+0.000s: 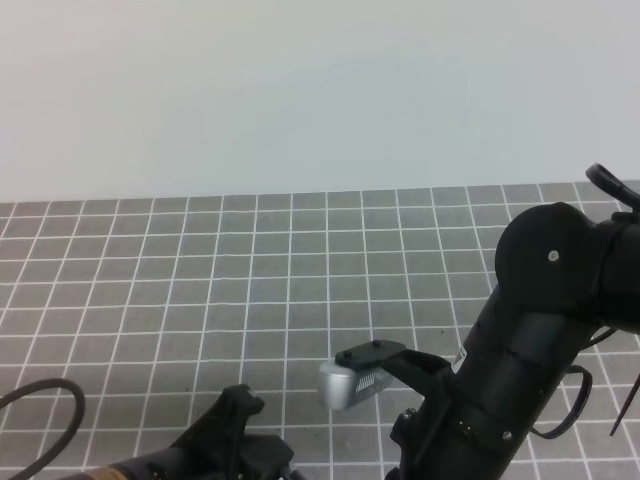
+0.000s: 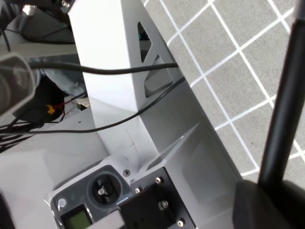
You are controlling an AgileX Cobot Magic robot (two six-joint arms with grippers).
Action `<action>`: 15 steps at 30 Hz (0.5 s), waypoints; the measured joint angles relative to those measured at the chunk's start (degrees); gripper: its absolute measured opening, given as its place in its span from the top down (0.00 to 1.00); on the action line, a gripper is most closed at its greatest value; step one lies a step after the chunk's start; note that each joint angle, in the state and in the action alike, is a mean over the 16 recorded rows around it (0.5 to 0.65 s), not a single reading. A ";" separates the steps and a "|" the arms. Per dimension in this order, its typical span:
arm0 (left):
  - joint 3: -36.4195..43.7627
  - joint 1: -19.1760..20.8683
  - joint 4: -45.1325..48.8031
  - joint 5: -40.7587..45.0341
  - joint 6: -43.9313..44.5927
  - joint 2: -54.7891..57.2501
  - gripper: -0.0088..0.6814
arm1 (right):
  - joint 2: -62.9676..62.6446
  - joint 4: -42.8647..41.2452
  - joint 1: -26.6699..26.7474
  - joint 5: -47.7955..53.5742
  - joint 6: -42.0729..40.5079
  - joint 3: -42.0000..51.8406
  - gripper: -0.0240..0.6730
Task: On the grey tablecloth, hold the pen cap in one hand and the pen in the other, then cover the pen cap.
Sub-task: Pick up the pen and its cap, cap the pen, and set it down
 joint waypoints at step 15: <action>0.00 0.08 -0.28 0.05 -0.10 0.00 0.88 | 0.00 0.92 0.01 -1.68 -0.29 0.07 0.87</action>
